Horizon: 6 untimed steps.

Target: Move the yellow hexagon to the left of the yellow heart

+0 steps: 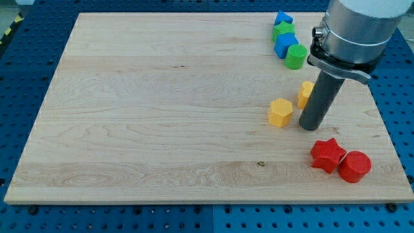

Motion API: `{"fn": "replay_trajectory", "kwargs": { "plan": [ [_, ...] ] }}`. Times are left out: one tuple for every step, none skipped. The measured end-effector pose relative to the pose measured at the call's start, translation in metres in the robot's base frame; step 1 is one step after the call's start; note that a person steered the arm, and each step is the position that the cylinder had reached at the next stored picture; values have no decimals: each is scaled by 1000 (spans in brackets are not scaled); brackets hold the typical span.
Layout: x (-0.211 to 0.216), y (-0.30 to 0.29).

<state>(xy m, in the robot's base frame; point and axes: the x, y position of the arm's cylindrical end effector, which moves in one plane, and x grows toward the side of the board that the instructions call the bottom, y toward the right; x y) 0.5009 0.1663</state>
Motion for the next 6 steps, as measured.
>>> {"fn": "replay_trajectory", "kwargs": {
  "plan": [
    [0, 0],
    [-7, -14],
    [-17, -53],
    [-31, -96],
    [-46, -138],
    [-47, -145]
  ]
}}
